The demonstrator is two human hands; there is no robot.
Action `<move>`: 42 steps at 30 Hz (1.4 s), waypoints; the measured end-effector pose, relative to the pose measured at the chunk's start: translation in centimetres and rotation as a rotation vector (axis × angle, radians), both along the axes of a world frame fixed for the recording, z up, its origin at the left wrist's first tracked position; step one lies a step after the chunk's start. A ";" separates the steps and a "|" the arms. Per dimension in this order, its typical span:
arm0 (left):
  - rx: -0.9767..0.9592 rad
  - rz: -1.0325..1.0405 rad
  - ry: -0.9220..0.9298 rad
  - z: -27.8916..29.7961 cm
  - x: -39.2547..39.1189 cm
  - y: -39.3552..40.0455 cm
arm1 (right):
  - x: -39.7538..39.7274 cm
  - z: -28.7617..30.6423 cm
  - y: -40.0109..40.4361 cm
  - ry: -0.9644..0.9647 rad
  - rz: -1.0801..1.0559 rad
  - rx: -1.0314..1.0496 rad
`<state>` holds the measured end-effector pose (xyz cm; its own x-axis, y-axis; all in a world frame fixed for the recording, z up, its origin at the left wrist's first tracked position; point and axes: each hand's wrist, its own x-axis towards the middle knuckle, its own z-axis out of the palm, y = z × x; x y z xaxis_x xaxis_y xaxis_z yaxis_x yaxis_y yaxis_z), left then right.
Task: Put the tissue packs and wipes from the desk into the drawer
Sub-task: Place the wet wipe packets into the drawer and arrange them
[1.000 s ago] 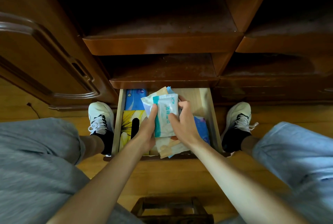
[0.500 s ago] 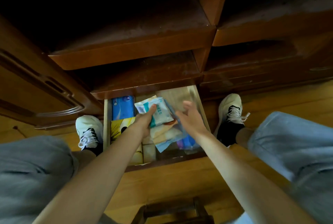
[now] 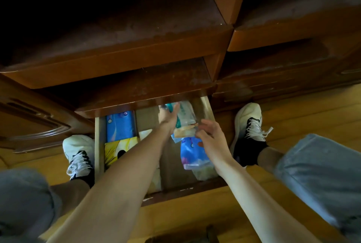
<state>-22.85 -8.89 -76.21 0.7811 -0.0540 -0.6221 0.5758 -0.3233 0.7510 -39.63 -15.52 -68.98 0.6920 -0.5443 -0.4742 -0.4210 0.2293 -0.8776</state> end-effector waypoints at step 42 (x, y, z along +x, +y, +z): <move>0.036 -0.500 -0.271 -3.7 -3.4 -0.5 | 1.6 -0.2 2.5 0.685 1.231 -1.179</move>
